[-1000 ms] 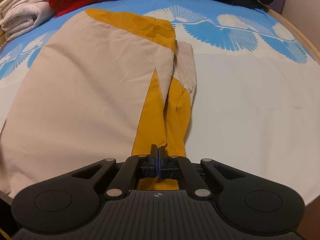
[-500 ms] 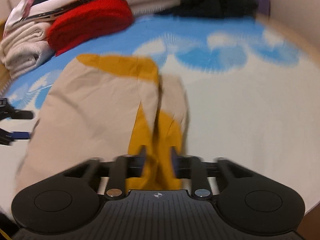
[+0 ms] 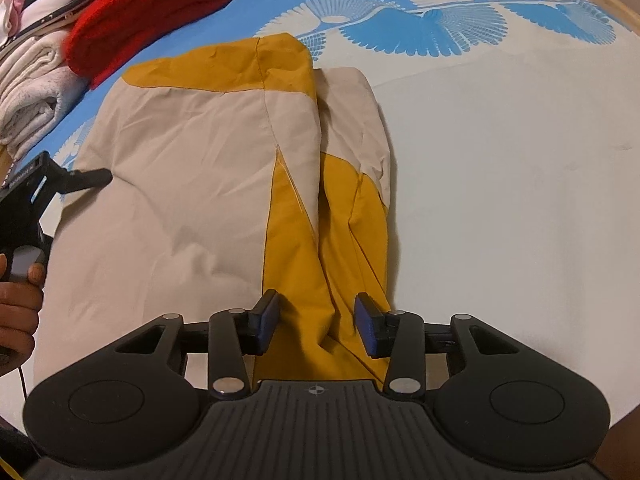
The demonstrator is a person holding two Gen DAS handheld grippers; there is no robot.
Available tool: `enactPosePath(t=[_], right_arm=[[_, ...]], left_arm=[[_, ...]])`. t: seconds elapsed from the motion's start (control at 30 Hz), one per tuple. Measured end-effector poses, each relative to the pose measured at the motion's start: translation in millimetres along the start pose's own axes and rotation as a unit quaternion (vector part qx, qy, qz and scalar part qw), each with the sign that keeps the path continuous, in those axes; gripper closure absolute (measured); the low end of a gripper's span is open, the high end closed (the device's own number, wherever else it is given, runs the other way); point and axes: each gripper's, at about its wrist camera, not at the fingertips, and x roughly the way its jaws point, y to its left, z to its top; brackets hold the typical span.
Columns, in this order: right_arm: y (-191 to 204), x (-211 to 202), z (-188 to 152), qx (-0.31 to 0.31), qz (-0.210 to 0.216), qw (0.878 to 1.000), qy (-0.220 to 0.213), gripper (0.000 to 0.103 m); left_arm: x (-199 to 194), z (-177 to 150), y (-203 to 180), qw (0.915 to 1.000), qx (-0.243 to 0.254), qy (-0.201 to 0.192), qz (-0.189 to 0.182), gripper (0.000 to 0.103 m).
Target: Fold large clothes
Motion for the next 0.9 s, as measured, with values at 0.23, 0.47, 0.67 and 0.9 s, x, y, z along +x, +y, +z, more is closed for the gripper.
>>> enactPosePath(t=[0.23, 0.47, 0.67, 0.9], right_arm=[[24.8, 6.1, 8.6, -0.024, -0.001, 0.999, -0.028, 0.097], [73.6, -0.6, 29.0, -0.022, 0.059, 0.992, -0.113, 0.1], [115.2, 7.6, 33.9, -0.051, 0.071, 0.986, -0.141, 0.101], [114.7, 19.6, 32.6, -0.048, 0.021, 0.992, -0.116, 0.103]], left_arm=[[-27.2, 21.0, -34.7, 0.9955, 0.076, -0.056, 0.0, 0.057], [-104.6, 68.7, -35.9, 0.9811, 0.103, -0.16, 0.036, 0.039], [-131.4, 80.3, -0.5, 0.9707, 0.078, -0.173, 0.147, 0.019], [-167.4, 54.2, 0.4, 0.9807, 0.122, -0.125, 0.087, 0.019]])
